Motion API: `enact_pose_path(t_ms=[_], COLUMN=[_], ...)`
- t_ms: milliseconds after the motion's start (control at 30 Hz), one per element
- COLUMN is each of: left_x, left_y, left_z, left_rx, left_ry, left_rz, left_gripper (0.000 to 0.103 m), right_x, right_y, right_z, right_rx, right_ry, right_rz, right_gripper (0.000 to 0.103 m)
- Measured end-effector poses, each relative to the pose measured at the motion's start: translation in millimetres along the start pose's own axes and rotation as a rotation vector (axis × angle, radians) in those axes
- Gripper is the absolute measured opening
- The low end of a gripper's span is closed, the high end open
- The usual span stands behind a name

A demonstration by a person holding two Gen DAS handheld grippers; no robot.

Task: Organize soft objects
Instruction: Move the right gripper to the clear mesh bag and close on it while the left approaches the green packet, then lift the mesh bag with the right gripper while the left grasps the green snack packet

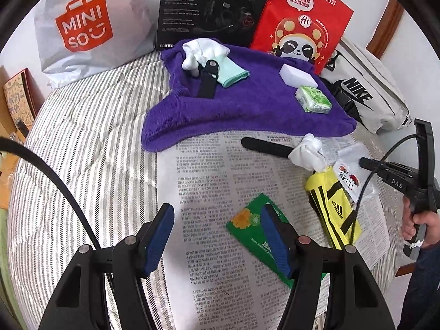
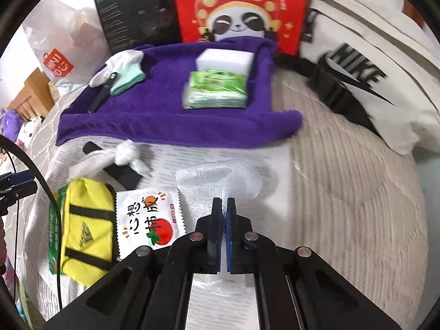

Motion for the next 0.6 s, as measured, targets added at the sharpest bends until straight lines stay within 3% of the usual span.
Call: enact_pose_path(t_ms=[67, 167, 200, 267, 333, 400, 600], left_x=[-3, -7, -8, -9, -11, -13, -17], left_y=[1, 0, -1, -3, -6, -7, -6], left_z=[-2, -6, -6, -8, -9, -9, -9], left_rx=[-0.003, -0.004, -0.005, -0.004, -0.004, 0.001, 0.008], left_ry=[0.006, 0.018, 0.02, 0.026, 0.031, 0.036, 0.043], left_rz=[0.003, 0.007, 0.006, 0.002, -0.006, -0.015, -0.018], left_gripper=[0.063, 0.063, 0.063, 0.063, 0.063, 0.063, 0.063], right_x=[-6, -13, -14, -14, -13, -8, -4], right_y=[-9, -13, -13, -12, -9, -5, 2], right_z=[-4, -7, -8, -11, -15, -15, -6], right_rx=[-0.008, 0.012, 0.018, 0.022, 0.005, -0.038, 0.015], right_ry=[0.024, 0.047, 0.044, 0.037, 0.026, 0.004, -0.002], right_rz=[-0.012, -0.041, -0.051, -0.063, -0.059, -0.015, -0.023], right_gripper=[0.004, 0.015, 0.032, 0.055, 0.051, 0.005, 0.002])
Point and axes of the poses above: each gripper's, at about its wrist camera, not at the fingertips, and z roughly against the way its jaws point, y to its left, x to its top, the point moved 10 cm from there along -z, roughly the way its jaws point, and after that the axes turned 8 degrees about z, right-handed, at the moved point
